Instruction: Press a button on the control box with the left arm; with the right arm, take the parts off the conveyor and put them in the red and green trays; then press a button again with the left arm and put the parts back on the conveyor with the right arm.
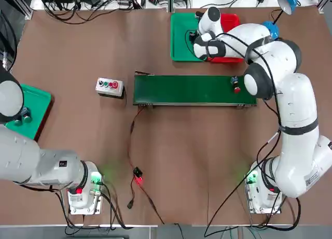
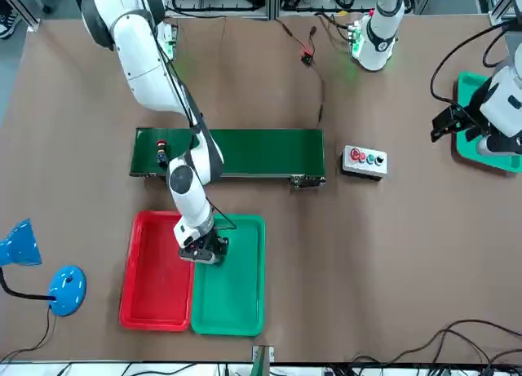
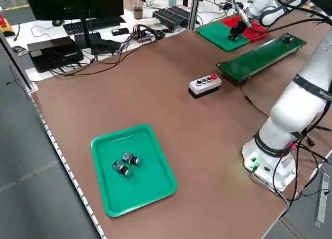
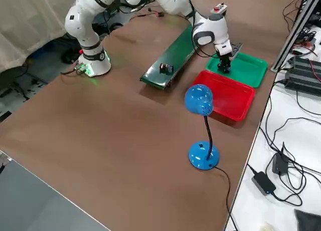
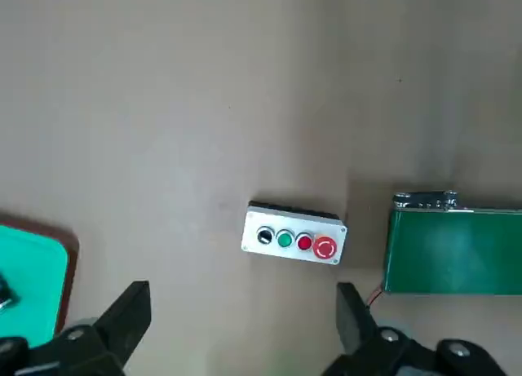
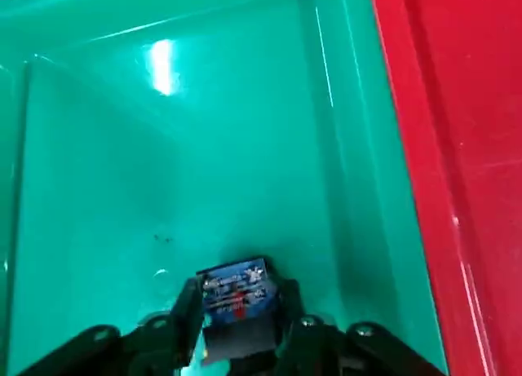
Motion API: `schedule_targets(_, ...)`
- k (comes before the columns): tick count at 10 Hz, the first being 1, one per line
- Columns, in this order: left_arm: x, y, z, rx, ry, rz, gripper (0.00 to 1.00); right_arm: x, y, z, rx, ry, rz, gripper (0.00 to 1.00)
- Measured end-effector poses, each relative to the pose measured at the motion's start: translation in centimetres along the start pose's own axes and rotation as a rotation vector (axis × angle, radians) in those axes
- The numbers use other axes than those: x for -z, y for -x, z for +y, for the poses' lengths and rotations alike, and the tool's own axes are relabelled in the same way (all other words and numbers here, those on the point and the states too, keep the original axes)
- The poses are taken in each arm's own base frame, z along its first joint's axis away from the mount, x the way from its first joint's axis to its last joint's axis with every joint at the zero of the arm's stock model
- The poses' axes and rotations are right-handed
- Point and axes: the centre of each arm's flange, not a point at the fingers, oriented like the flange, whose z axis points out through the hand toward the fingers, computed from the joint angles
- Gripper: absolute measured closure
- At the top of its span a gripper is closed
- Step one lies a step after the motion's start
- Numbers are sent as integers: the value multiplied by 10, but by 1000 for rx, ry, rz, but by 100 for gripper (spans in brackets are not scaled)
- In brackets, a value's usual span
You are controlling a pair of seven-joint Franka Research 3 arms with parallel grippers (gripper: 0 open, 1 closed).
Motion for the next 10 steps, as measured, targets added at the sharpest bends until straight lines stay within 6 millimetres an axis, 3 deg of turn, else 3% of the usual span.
schedule_targets(4, -1, 2, -4, 5, -1, -23, 0, 1, 2, -3, 4, 26, -45, 56)
schedule_targets(6, -2, 4, -4, 4, -2, -37, 0, 19, 16, -27, 36, 79, -156, 56)
schedule_targets(9, 0, 4, -4, 3, -2, -37, 0, 90, 11, -54, 39, 123, -260, 56)
schedule_targets(10, 0, 4, -4, 4, -2, -37, 0, 115, 17, -70, 27, 132, -286, 56)
